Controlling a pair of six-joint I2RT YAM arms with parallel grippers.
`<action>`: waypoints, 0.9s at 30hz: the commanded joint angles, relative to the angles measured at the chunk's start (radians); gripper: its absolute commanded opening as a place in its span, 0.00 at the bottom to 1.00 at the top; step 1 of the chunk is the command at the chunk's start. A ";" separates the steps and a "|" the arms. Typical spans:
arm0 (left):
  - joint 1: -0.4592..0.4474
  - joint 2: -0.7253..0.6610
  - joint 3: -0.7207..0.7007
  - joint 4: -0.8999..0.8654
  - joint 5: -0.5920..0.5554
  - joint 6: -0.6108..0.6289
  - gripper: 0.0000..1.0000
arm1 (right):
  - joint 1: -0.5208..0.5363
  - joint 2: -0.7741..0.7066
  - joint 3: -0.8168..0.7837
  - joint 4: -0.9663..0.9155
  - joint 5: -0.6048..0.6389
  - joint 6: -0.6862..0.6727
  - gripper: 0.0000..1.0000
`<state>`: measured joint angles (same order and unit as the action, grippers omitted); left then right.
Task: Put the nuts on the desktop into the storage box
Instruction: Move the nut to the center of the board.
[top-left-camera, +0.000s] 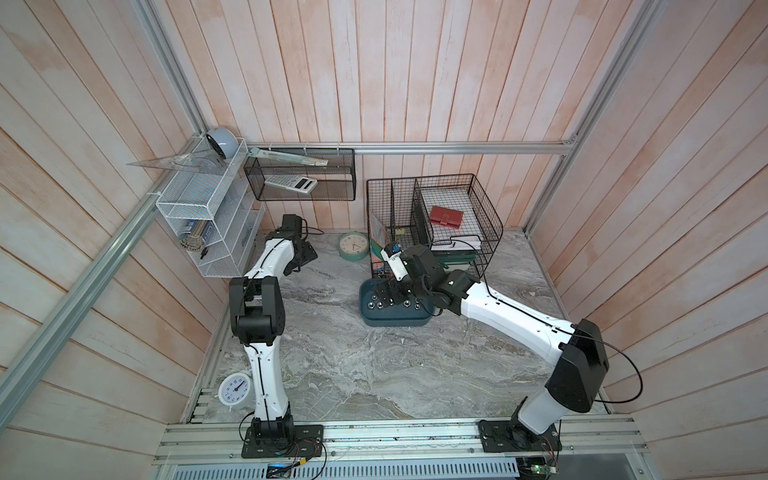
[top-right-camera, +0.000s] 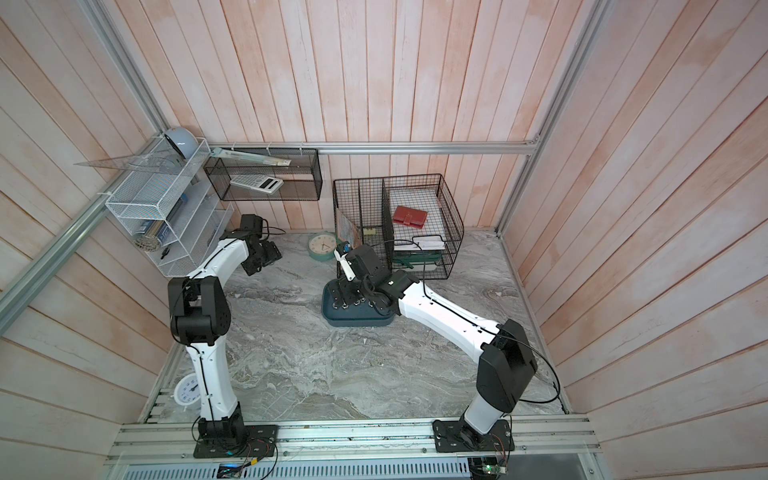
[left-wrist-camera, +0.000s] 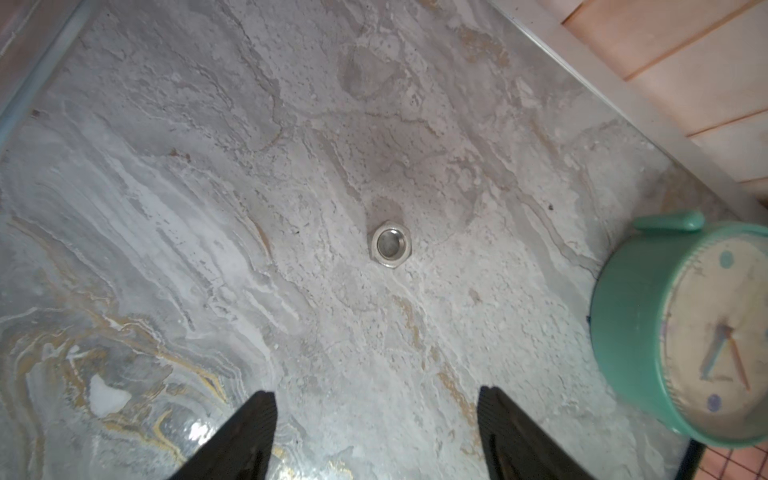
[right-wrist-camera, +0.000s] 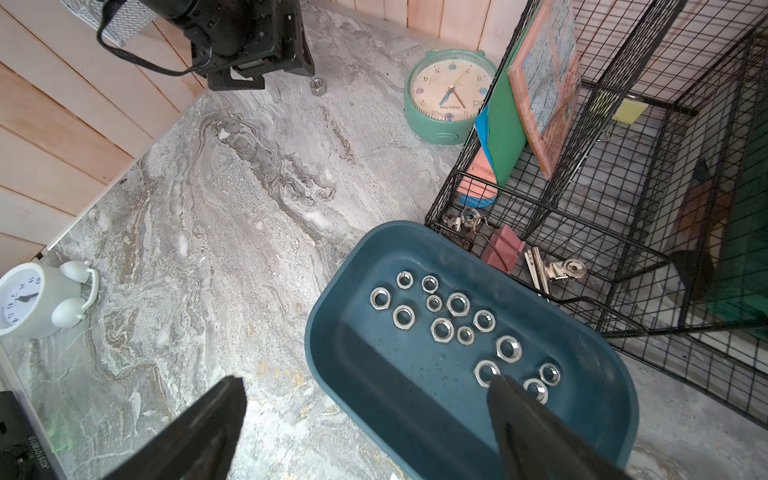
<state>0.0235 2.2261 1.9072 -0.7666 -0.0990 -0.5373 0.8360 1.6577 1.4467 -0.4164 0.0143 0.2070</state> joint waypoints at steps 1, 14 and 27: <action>0.009 0.058 0.066 0.001 -0.027 -0.005 0.76 | -0.005 0.022 0.037 -0.034 0.024 -0.015 0.98; 0.017 0.190 0.157 0.083 -0.054 -0.040 0.69 | -0.020 0.044 0.066 -0.060 0.028 -0.017 0.98; 0.035 0.303 0.281 0.037 -0.016 -0.080 0.64 | -0.023 0.046 0.072 -0.074 0.034 -0.009 0.98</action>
<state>0.0528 2.4985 2.1506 -0.7116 -0.1314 -0.5983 0.8188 1.6871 1.4834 -0.4709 0.0292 0.2043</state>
